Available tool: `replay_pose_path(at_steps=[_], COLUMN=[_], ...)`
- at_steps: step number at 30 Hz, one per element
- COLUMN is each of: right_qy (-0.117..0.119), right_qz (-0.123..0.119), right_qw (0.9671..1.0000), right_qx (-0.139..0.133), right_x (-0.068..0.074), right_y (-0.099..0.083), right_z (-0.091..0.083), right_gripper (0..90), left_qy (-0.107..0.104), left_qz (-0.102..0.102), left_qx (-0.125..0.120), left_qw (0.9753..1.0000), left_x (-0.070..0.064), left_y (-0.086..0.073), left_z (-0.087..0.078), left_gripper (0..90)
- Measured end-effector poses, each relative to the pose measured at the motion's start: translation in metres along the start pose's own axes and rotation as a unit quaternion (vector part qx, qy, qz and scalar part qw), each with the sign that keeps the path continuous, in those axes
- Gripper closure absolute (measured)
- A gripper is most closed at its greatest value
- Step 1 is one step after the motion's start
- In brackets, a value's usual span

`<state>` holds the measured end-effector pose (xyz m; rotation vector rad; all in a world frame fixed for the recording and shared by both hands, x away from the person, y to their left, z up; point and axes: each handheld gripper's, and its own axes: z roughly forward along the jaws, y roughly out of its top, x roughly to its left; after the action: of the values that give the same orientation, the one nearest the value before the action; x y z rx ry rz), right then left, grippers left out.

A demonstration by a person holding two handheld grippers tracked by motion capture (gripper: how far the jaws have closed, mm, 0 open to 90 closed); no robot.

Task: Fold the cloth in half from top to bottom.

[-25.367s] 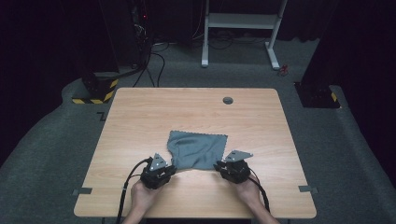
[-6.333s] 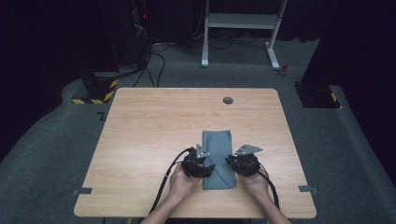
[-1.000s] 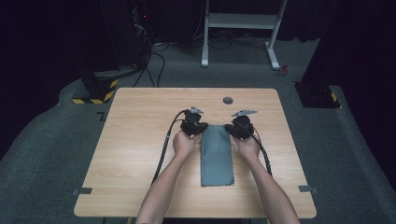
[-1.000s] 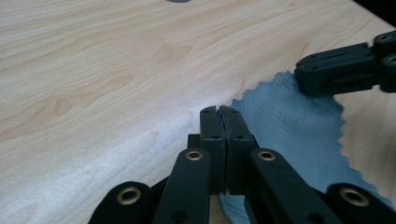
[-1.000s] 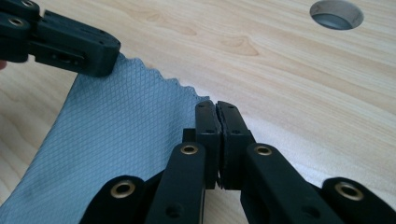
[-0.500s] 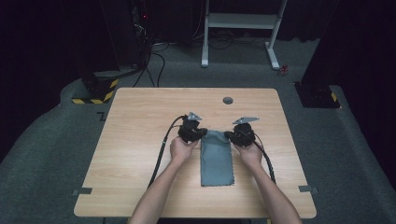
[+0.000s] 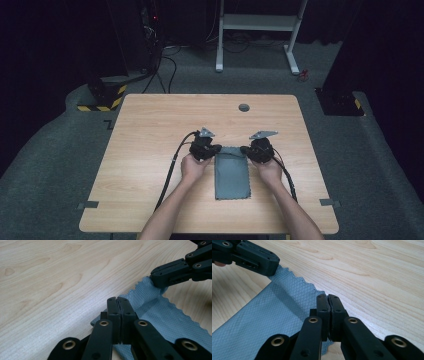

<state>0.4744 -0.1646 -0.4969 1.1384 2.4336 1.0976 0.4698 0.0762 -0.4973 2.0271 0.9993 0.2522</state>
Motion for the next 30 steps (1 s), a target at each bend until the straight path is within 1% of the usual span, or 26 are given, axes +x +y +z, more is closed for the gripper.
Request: replay_pose_path(at_steps=[2,3,4,6,8,10,13,14,16,21,23,25,27,28,30], right_qy=[0.002,0.003,0.004,0.005,0.007,0.007,0.009,0.011,0.012,0.014,0.016,0.016,0.017,0.017,0.018], right_qz=[-0.001,0.001,0.004,0.002,0.001,0.0,0.001,0.003,0.001,-0.001,0.002,0.0,-0.006,-0.002,-0.002], right_qw=[1.0,1.0,1.0,1.0,1.0,1.0,0.9999,0.9999,0.9999,0.9999,0.9998,0.9998,0.9998,0.9998,0.9998], right_qx=[-0.003,-0.003,-0.003,-0.005,-0.004,-0.003,-0.005,-0.005,-0.006,-0.007,-0.009,-0.008,-0.011,-0.009,-0.009], right_x=[0.001,0.001,0.002,0.001,0.002,0.002,0.002,0.002,0.002,0.004,0.005,0.005,0.005,0.006,0.006], right_y=[-0.002,-0.003,-0.004,-0.004,-0.007,-0.007,-0.011,-0.012,-0.013,-0.014,-0.016,-0.016,-0.017,-0.019,-0.019], right_z=[-0.002,-0.003,-0.004,-0.004,-0.004,-0.004,-0.005,-0.006,-0.007,-0.009,-0.01,-0.01,-0.01,-0.011,-0.012], right_gripper=[88.6,88.5,88.5,88.5,88.5,88.5,88.5,88.5,88.5,88.5,88.5,88.5,88.5,88.5,88.5], left_qy=[-0.001,-0.003,-0.004,-0.005,-0.003,-0.005,-0.005,-0.004,-0.003,-0.007,-0.007,-0.008,-0.009,-0.011,-0.012], left_qz=[0.001,-0.003,-0.001,-0.003,0.005,0.004,0.011,0.016,0.017,0.01,0.012,0.01,0.013,0.011,0.013], left_qx=[-0.002,-0.003,-0.004,-0.003,-0.001,-0.002,-0.003,-0.002,0.0,-0.008,-0.009,-0.009,-0.01,-0.01,-0.01], left_qw=[1.0,1.0,1.0,1.0,1.0,1.0,0.9999,0.9999,0.9998,0.9999,0.9999,0.9999,0.9998,0.9998,0.9998], left_x=[-0.001,-0.002,-0.002,-0.003,-0.006,-0.008,-0.011,-0.012,-0.014,-0.014,-0.014,-0.014,-0.015,-0.016,-0.018], left_y=[-0.002,-0.003,-0.004,-0.005,-0.006,-0.007,-0.008,-0.009,-0.01,-0.012,-0.013,-0.014,-0.015,-0.015,-0.017], left_z=[-0.001,-0.001,-0.002,-0.002,-0.003,-0.004,-0.005,-0.005,-0.005,-0.007,-0.008,-0.008,-0.008,-0.009,-0.009], left_gripper=[88.9,88.9,88.9,88.9,88.9,88.9,88.9,88.9,88.9,88.9,88.9,88.9,88.9,88.9,88.9])
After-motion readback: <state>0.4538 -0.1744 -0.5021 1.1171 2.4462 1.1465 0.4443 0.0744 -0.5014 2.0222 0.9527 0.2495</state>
